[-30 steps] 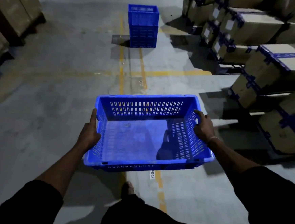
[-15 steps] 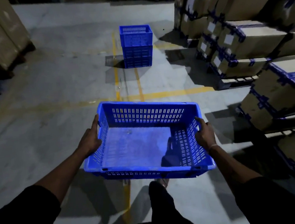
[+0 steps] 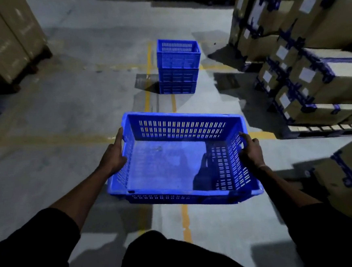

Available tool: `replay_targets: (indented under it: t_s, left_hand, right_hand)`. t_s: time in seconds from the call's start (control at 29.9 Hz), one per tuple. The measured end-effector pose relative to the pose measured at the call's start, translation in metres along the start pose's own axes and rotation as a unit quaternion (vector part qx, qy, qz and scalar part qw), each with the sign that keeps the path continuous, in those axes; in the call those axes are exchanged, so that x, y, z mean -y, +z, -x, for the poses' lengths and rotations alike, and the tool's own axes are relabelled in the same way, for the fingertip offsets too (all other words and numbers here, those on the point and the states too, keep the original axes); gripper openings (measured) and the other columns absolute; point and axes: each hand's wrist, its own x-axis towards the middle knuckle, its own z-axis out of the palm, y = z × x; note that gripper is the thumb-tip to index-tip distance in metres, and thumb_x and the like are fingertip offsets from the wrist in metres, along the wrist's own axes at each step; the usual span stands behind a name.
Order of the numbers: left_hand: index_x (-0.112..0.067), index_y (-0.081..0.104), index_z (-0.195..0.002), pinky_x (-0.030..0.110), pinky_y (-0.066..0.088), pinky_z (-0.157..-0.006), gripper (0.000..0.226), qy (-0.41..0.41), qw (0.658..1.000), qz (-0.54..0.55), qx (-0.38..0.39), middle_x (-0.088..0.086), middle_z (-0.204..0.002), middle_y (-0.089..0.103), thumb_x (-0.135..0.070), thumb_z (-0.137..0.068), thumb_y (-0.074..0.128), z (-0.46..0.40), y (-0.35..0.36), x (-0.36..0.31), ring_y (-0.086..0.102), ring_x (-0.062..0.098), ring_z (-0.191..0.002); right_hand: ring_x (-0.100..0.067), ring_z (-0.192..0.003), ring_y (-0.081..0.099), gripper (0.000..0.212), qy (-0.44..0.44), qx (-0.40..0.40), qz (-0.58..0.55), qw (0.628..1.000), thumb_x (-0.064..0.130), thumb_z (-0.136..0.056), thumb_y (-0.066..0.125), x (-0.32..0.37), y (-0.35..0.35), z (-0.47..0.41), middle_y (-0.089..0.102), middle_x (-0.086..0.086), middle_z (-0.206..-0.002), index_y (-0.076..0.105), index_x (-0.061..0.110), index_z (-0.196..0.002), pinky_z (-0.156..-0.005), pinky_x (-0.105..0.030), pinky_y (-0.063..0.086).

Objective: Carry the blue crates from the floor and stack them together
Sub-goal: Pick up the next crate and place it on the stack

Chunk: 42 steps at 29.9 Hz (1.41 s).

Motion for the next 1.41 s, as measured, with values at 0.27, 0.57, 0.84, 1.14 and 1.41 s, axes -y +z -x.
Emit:
replay_targets:
  t_s: [0.27,0.57,0.84,1.14,1.41]
  left_hand:
    - [-0.053,-0.014,-0.152,0.041,0.048,-0.058,0.117,0.006,1.0,0.028,0.012,0.019,-0.081,0.058,-0.006,-0.076,0.062,-0.222,0.0,0.015,0.062,0.036,-0.067]
    - [-0.051,-0.016,-0.152,0.047,0.051,-0.058,0.119,0.035,0.999,-0.008,0.025,0.017,-0.075,0.059,-0.005,-0.076,0.063,-0.47,-0.043,0.014,0.061,0.033,-0.059]
    - [-0.05,-0.013,-0.153,0.041,0.045,-0.052,0.119,0.043,0.999,-0.019,0.024,0.018,-0.073,0.06,-0.002,-0.075,0.062,-0.658,-0.054,-0.019,0.059,0.035,-0.058]
    - [-0.049,-0.017,-0.153,0.033,0.036,-0.048,0.117,0.039,0.999,-0.019,0.021,0.019,-0.071,0.057,-0.003,-0.079,0.061,-0.876,-0.034,-0.069,0.058,0.034,-0.056]
    - [-0.051,-0.016,-0.152,0.042,0.049,-0.055,0.12,0.028,1.0,0.004,-0.001,0.021,-0.078,0.06,-0.005,-0.074,0.062,-1.042,-0.027,-0.106,0.06,0.037,-0.061]
  right_hand:
    - [-0.027,-0.074,0.045,0.06,-0.013,-0.003,0.016,1.0,-0.002,-0.091,0.051,0.063,0.052,-0.202,0.042,-0.017,-0.111,0.044,0.016,-0.148,-0.069,-0.03,0.038]
    - [-0.026,-0.073,0.045,0.061,0.024,-0.029,0.004,0.999,-0.001,-0.091,0.05,0.144,0.097,-0.405,0.04,-0.012,-0.105,0.046,0.018,-0.148,-0.074,-0.031,0.036]
    - [-0.035,-0.08,0.055,0.061,0.04,-0.04,0.008,0.998,-0.001,-0.088,0.053,0.186,0.113,-0.58,0.05,-0.022,-0.111,0.049,0.018,-0.146,-0.071,-0.029,0.035]
    - [-0.038,-0.099,0.061,0.062,0.047,-0.022,-0.002,0.999,0.0,-0.09,0.053,0.217,0.117,-0.815,0.048,-0.019,-0.126,0.047,0.022,-0.148,-0.083,-0.037,0.046]
    - [-0.047,-0.113,0.056,0.068,0.038,-0.001,-0.005,0.999,-0.006,-0.085,0.051,0.244,0.113,-1.004,0.039,-0.033,-0.139,0.047,0.025,-0.146,-0.093,-0.039,0.045]
